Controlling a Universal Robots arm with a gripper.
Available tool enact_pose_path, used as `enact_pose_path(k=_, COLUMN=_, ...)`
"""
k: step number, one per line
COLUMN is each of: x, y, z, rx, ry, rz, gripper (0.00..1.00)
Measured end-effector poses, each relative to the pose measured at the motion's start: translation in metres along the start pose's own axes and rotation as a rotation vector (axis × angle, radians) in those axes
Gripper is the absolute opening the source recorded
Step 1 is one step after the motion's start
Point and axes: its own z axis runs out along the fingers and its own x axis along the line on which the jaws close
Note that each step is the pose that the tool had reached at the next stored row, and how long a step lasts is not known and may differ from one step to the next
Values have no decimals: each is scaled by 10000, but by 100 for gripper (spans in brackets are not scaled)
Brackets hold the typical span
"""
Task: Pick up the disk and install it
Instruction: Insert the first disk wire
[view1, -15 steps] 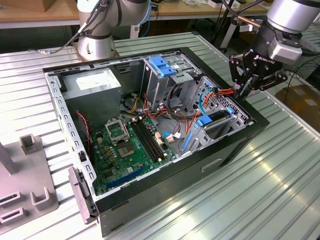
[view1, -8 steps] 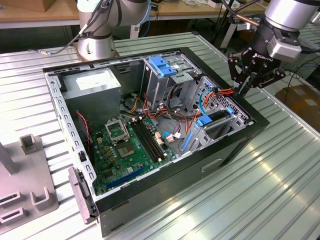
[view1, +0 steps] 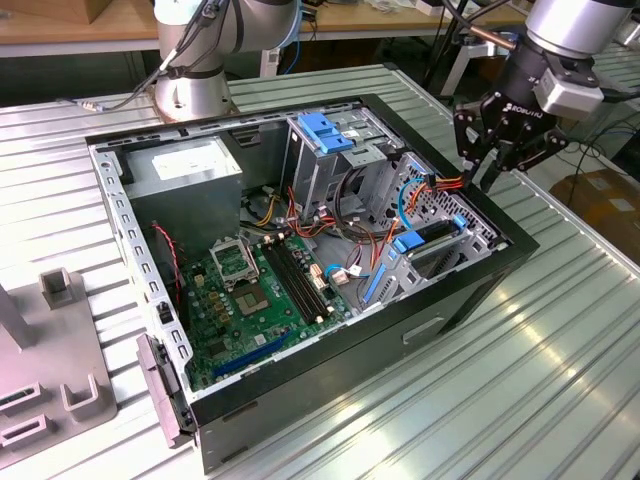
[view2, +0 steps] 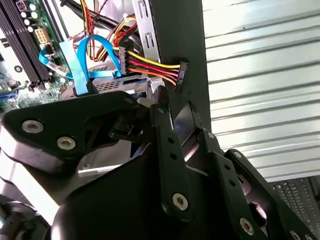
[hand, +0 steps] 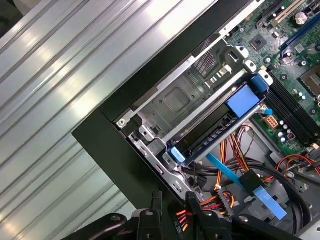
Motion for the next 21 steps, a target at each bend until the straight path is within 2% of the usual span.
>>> enact_pose_path(k=7, x=15, y=-20, z=8, rx=44, ry=5, rz=-1131, gripper=33)
enact_pose_path(k=10, x=3, y=-42, z=12, rx=54, ry=7, rz=-1399, gripper=33)
enact_pose_path(k=12, x=-23, y=-90, z=19, rx=58, ry=8, rz=-1517, gripper=33)
enact_pose_path(k=16, x=-26, y=-104, z=52, rx=79, ry=37, rz=-1534, gripper=33)
enact_pose_path(k=20, x=-54, y=-136, z=72, rx=120, ry=97, rz=-1533, gripper=33)
enact_pose_path(k=21, x=-68, y=-153, z=75, rx=147, ry=132, rz=-1532, gripper=33)
